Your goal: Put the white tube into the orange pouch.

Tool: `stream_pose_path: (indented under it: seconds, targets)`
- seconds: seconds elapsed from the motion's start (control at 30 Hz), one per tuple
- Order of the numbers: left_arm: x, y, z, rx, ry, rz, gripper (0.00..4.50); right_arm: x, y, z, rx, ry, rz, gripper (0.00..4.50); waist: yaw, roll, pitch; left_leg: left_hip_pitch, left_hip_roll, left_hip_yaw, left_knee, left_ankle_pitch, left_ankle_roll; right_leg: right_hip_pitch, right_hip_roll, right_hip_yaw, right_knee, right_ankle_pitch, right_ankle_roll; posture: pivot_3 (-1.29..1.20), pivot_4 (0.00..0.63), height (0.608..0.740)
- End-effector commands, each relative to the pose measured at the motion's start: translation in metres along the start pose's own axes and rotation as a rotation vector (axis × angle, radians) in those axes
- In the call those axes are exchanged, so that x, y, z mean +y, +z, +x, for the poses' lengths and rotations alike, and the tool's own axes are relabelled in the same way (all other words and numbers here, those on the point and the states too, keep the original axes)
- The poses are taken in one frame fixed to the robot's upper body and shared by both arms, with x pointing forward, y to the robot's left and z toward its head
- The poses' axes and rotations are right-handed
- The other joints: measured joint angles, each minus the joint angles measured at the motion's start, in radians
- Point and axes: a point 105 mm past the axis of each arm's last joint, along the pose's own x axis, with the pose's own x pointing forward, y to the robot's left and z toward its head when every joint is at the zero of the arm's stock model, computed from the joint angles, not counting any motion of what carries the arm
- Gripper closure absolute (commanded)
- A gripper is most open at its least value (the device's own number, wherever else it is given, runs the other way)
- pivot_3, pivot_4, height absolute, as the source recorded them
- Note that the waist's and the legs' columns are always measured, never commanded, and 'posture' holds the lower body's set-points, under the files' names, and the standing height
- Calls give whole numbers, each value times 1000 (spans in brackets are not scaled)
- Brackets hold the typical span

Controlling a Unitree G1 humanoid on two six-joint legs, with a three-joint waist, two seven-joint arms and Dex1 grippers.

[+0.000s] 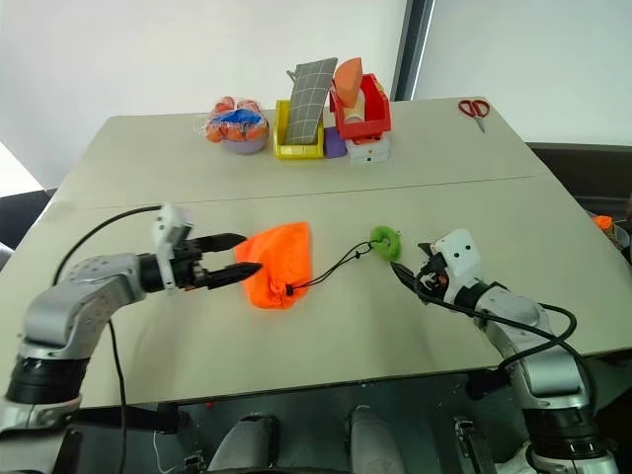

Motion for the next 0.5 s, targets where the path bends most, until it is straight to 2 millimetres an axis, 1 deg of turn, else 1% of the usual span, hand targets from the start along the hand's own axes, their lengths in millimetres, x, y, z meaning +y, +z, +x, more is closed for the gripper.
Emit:
stream_pose_path:
  seconds: [0.03,0.1,0.17,0.27,0.33,0.5]
  targets:
    - [27,-12,-33,-3,217,50,225,-2,13,-13,-85,26,-37,856,0,1,0,0,0,0,0,0,0,0,0,0,0,0,0,0,150,740]
    - [34,-28,-46,8,295,34,225,1,6,-17,-80,63,-16,856,2,0,0,0,0,1,0,0,0,0,-1,0,-1,0,0,0,150,740]
    - [37,-41,-54,22,349,31,225,2,3,-20,-81,93,20,856,5,-1,0,0,0,1,0,0,0,0,-1,0,-1,0,0,0,150,740]
    - [37,-56,-61,30,412,19,225,1,-2,-20,-81,111,59,856,8,-2,0,0,0,1,1,0,0,1,-2,0,-1,0,-1,0,150,740]
    - [33,-58,-60,22,419,20,225,0,-2,-18,-86,119,63,856,8,-2,0,0,0,1,1,0,-1,1,-2,0,-2,0,-1,0,150,740]
    - [34,-66,-57,22,436,26,225,-1,-3,-10,-102,123,79,856,6,-2,0,0,0,1,2,0,-1,0,-2,0,-2,1,-2,0,150,740]
